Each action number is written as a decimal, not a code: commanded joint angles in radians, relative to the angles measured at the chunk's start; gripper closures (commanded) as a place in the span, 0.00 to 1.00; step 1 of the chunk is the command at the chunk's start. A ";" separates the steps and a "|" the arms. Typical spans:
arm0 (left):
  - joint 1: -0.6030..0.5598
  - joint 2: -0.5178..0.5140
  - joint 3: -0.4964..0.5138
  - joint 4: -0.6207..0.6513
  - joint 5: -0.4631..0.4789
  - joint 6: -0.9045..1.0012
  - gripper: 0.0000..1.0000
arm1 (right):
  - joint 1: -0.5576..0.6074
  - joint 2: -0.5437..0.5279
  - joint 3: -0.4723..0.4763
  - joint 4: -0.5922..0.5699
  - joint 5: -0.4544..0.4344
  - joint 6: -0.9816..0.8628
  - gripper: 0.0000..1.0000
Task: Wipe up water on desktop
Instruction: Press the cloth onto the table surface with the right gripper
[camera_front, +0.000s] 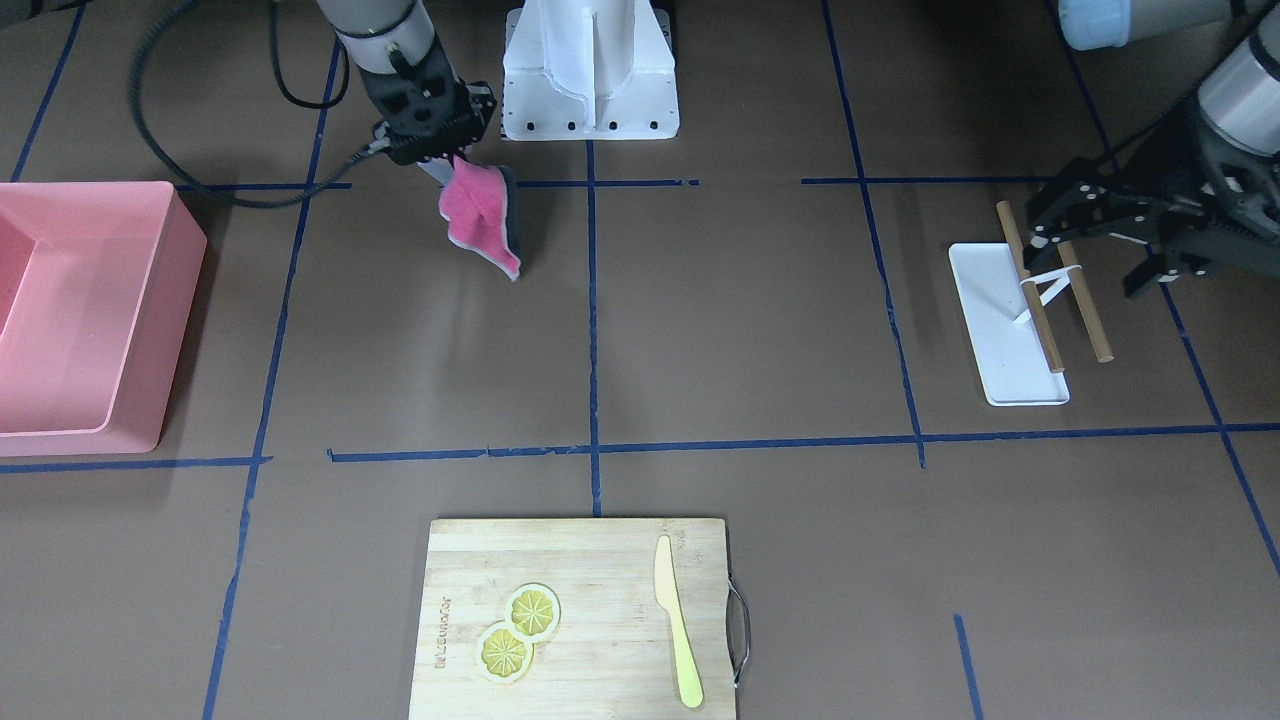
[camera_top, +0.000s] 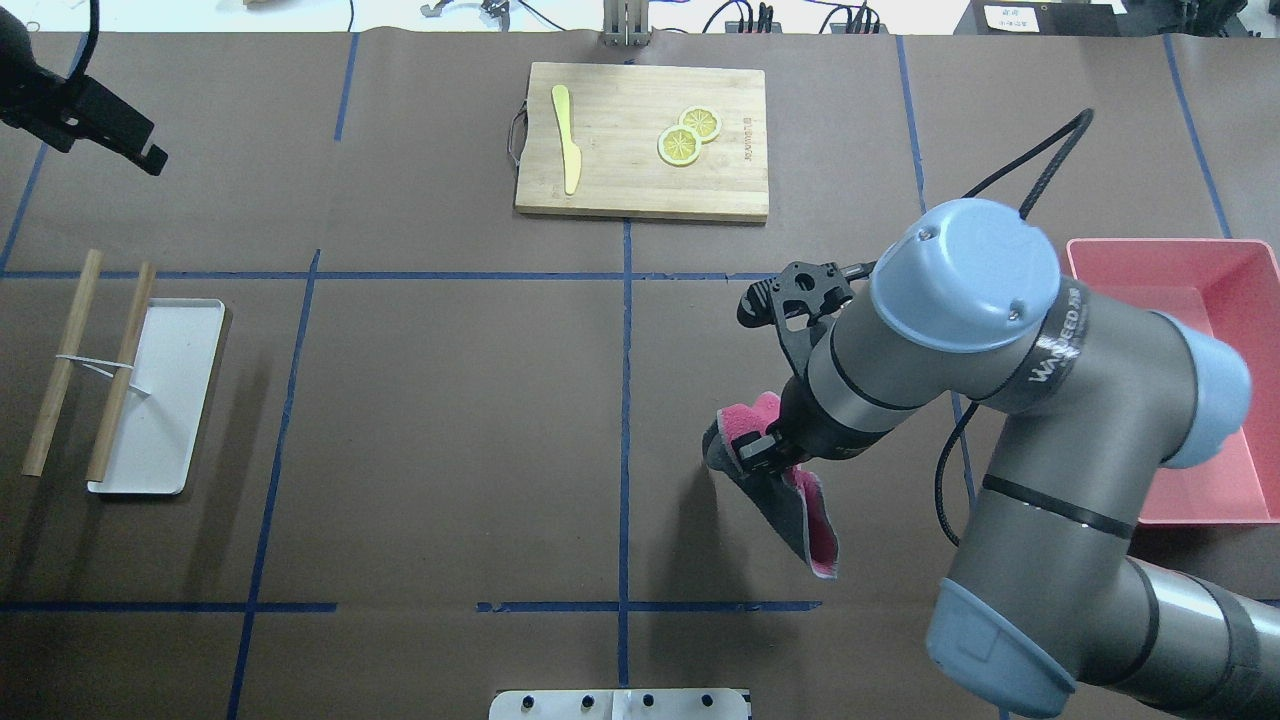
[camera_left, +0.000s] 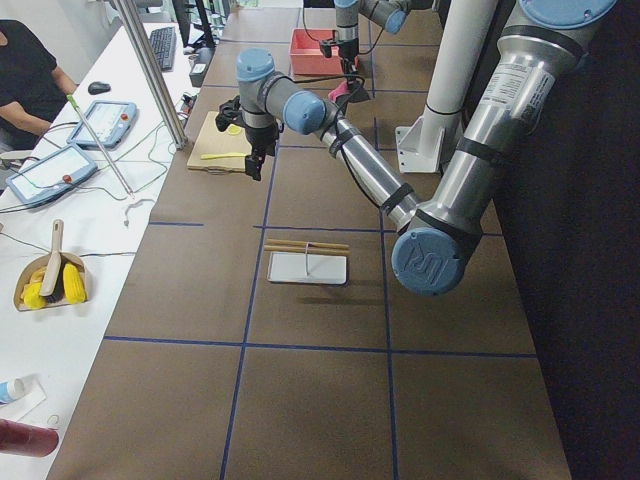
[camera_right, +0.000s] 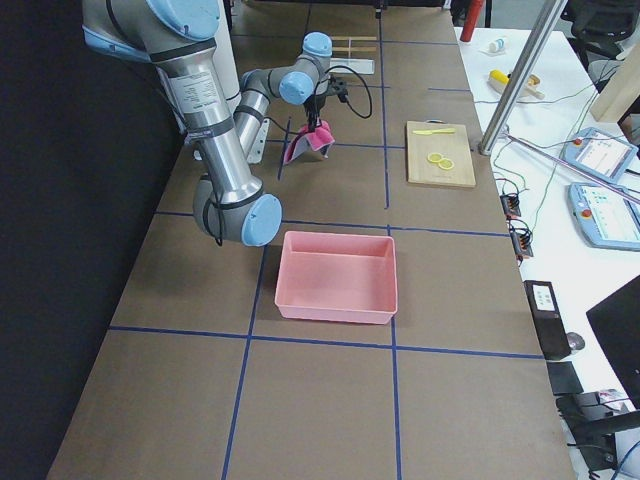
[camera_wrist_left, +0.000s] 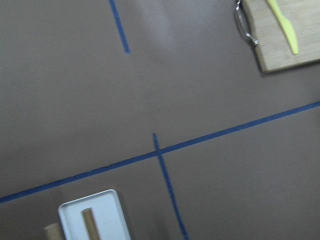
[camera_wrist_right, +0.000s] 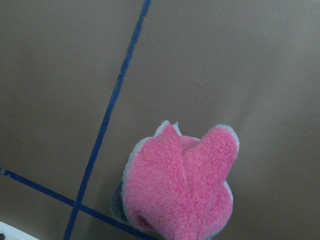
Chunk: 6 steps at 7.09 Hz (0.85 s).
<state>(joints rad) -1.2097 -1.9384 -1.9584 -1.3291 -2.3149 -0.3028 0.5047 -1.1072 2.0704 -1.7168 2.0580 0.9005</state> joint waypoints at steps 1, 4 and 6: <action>-0.018 0.038 0.000 0.013 0.009 0.059 0.00 | -0.028 -0.066 -0.107 0.216 0.008 0.089 1.00; -0.019 0.041 -0.010 0.011 0.008 0.060 0.00 | 0.061 -0.100 -0.209 0.227 0.020 0.095 1.00; -0.021 0.041 -0.017 0.013 0.008 0.060 0.00 | 0.200 -0.100 -0.310 0.229 0.098 0.084 1.00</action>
<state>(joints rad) -1.2295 -1.8977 -1.9713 -1.3173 -2.3069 -0.2425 0.6251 -1.2064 1.8198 -1.4897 2.1134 0.9922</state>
